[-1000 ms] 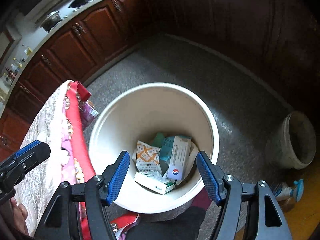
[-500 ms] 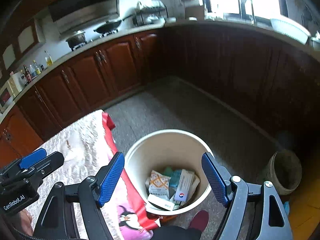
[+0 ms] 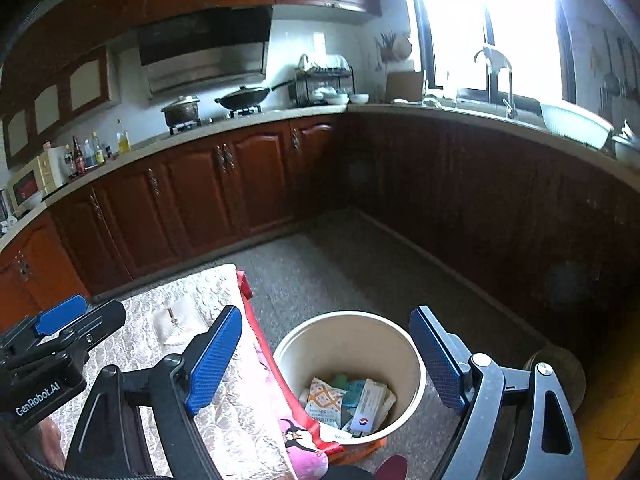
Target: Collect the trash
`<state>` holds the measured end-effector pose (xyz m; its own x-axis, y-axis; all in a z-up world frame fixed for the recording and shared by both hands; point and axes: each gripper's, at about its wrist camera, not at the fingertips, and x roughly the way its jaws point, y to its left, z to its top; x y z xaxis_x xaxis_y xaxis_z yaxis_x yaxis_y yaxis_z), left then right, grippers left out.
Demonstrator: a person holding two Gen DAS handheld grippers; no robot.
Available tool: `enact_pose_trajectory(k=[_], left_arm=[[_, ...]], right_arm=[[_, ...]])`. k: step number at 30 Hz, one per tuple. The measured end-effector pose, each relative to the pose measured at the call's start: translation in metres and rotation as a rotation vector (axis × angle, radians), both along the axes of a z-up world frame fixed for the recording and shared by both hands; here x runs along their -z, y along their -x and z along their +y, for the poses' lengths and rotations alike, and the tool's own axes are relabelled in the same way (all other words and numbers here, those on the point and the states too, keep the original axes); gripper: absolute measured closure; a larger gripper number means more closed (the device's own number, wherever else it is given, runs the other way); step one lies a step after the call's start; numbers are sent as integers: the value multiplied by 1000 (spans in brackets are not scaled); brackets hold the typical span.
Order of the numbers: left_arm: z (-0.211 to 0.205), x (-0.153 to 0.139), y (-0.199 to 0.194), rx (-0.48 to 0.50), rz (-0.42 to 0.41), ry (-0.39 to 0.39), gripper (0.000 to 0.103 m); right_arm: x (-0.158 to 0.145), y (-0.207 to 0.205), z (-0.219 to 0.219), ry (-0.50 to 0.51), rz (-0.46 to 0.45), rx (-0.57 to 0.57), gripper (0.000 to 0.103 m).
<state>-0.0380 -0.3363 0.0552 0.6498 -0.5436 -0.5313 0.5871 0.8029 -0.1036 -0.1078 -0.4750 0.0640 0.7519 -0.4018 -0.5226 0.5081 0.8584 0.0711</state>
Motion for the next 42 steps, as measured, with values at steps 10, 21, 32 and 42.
enact_pose_trajectory(k=[10,21,32,42], left_arm=[[4,-5,16,-15,-52,-3,33],[7,-10,22,-17,-75,6,33],[8,-8,22,-20,-76,3,33],[9,-7,22,-19,-74,2,33]], right_arm=[[-3,8,7,24,-15,-4,19],[-9,14,10,30,-24,3,19],[-11,13,11,33,-23,2,18],[-12,12,13,31,-14,0,18]])
